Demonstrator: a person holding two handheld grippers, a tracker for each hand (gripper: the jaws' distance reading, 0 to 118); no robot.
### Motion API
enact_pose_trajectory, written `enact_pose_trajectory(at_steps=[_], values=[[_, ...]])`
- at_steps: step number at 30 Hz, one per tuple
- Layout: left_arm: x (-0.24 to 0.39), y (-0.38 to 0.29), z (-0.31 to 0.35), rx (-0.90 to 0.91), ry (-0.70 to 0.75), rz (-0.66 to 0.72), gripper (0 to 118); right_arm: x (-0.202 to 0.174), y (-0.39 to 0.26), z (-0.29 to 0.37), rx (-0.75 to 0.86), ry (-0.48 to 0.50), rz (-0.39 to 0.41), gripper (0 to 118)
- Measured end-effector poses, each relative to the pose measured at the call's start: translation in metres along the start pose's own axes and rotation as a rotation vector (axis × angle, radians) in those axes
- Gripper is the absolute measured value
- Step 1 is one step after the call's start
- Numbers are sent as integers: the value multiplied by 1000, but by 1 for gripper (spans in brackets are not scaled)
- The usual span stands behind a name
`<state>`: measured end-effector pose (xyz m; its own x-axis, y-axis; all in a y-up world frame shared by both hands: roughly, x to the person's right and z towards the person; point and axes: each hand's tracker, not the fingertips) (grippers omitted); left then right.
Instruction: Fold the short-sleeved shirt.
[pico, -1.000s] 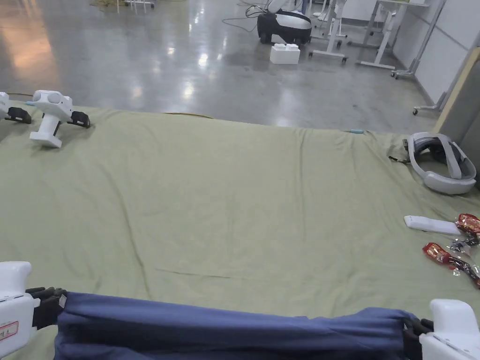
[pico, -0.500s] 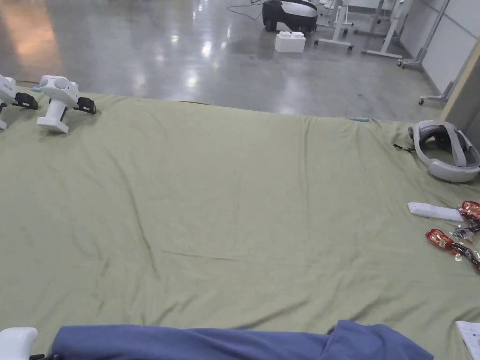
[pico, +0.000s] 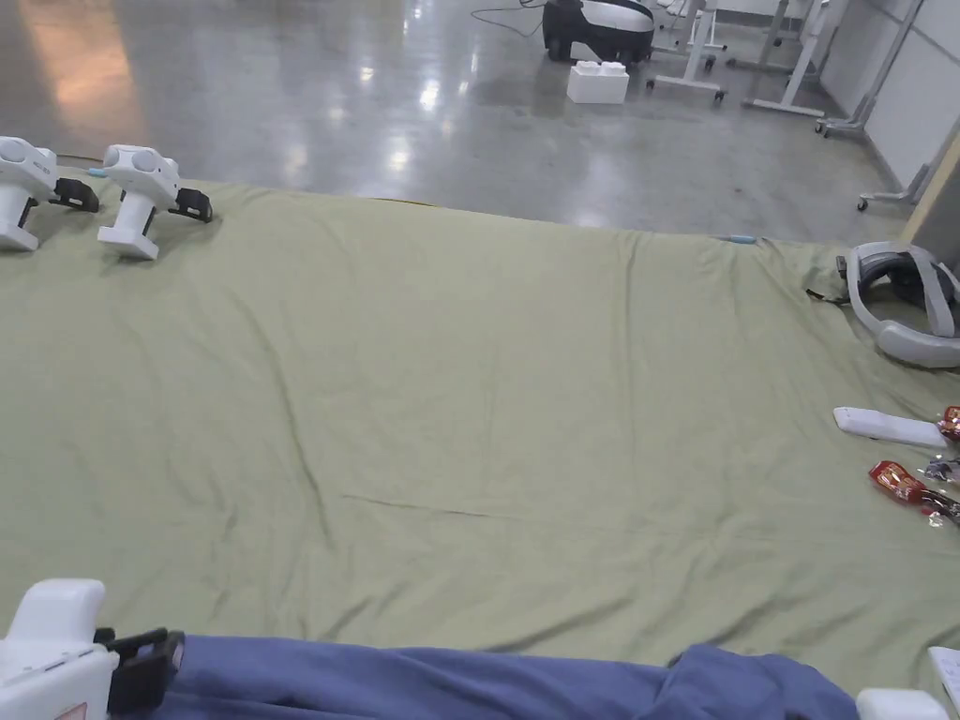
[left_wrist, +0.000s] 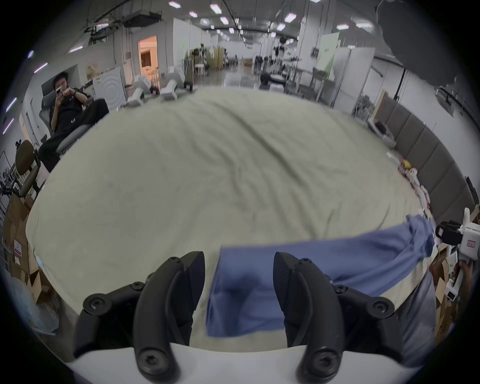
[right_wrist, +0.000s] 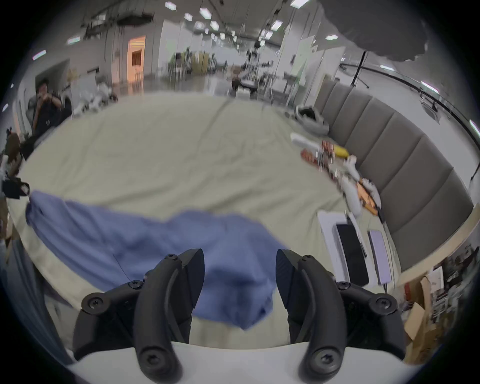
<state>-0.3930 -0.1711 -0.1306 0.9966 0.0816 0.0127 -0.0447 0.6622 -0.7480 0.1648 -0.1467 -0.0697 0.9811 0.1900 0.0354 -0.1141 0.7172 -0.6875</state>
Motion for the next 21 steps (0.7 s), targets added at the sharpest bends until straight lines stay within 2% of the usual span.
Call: enact_pose_trajectory(at_steps=[3, 7, 11, 13, 14, 15, 16, 18, 20, 21], values=[[27, 24, 13, 129, 0, -20, 64, -12, 30, 6, 164, 32, -24, 64], [63, 53, 25, 325, 37, -78, 64, -42, 71, 12, 382, 26, -70, 64], [97, 75, 42, 478, 59, -79, 62, -73, 98, 20, 580, 9, -103, 64], [108, 80, 52, 561, 69, -93, 59, -84, 109, 25, 652, 21, -114, 58], [113, 82, 57, 601, 77, -99, 55, -88, 114, 26, 657, 30, -122, 52], [118, 83, 62, 640, 86, -111, 40, -93, 120, 27, 664, 37, -136, 38], [122, 84, 66, 674, 100, -116, 30, -96, 124, 28, 669, 43, -154, 25], [123, 84, 71, 730, 135, -104, 24, -99, 129, 30, 676, 37, -181, 15], [123, 84, 76, 741, 124, -100, 12, -100, 132, 30, 696, 78, -220, 11], [124, 84, 77, 758, 156, -104, 4, -103, 133, 30, 703, 60, -221, 7]])
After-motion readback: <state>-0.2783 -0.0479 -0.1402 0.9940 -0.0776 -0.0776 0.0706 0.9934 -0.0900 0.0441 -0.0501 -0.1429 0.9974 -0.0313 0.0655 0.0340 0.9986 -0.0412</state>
